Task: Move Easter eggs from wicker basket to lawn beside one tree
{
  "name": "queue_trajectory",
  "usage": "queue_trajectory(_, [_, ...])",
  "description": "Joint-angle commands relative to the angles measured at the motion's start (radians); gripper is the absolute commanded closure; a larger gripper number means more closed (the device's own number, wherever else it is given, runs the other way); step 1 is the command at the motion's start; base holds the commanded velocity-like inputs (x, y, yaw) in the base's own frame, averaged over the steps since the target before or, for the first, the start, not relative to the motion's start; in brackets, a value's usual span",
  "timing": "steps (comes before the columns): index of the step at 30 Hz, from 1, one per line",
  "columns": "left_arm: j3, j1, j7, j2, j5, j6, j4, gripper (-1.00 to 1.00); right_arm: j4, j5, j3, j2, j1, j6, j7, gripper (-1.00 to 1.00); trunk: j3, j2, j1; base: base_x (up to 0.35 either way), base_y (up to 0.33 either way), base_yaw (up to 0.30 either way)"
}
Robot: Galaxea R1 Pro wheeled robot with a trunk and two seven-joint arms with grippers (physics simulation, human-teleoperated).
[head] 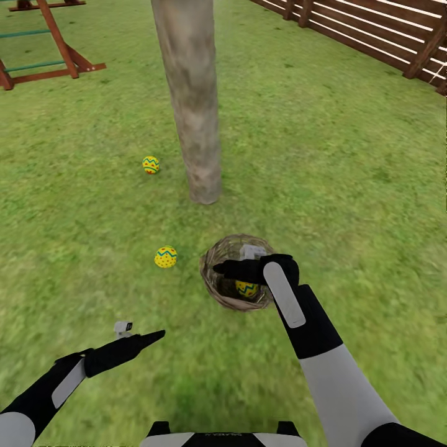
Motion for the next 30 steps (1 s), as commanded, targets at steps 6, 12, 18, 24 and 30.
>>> queue_trajectory(6, [-0.006, -0.001, -0.001, 0.001, 0.01, 0.01, 0.0, -1.0, -0.001, -0.01, 0.001, 0.0, 0.005, 0.0, -0.01, -1.0, -0.001, 0.0, 0.0, 0.054, -0.198, 0.031])
queue_trajectory(12, [-0.006, -0.001, -0.001, 0.001, 0.011, 0.01, 0.001, -1.0, 0.007, -0.01, 0.001, 0.0, 0.009, 0.005, -0.009, -1.0, -0.005, 0.0, 0.0, 0.012, -0.015, 0.199])
queue_trajectory(18, [-0.006, -0.001, 0.004, 0.001, 0.011, 0.01, 0.004, -1.0, 0.01, -0.01, 0.001, -0.001, 0.01, 0.008, -0.009, -1.0, -0.01, 0.0, 0.0, 0.001, -0.061, 0.213])
queue_trajectory(24, [-0.013, -0.001, 0.006, -0.001, 0.008, 0.01, 0.004, -1.0, 0.076, -0.003, -0.001, -0.001, 0.012, 0.001, -0.01, -1.0, -0.011, 0.0, 0.0, 0.0, -0.291, 0.019])
queue_trajectory(30, [-0.036, -0.001, 0.007, -0.001, 0.008, 0.01, 0.004, -1.0, 0.12, 0.0, -0.003, -0.002, 0.012, -0.009, -0.013, -1.0, -0.011, 0.0, 0.0, 0.0, -0.297, 0.001])
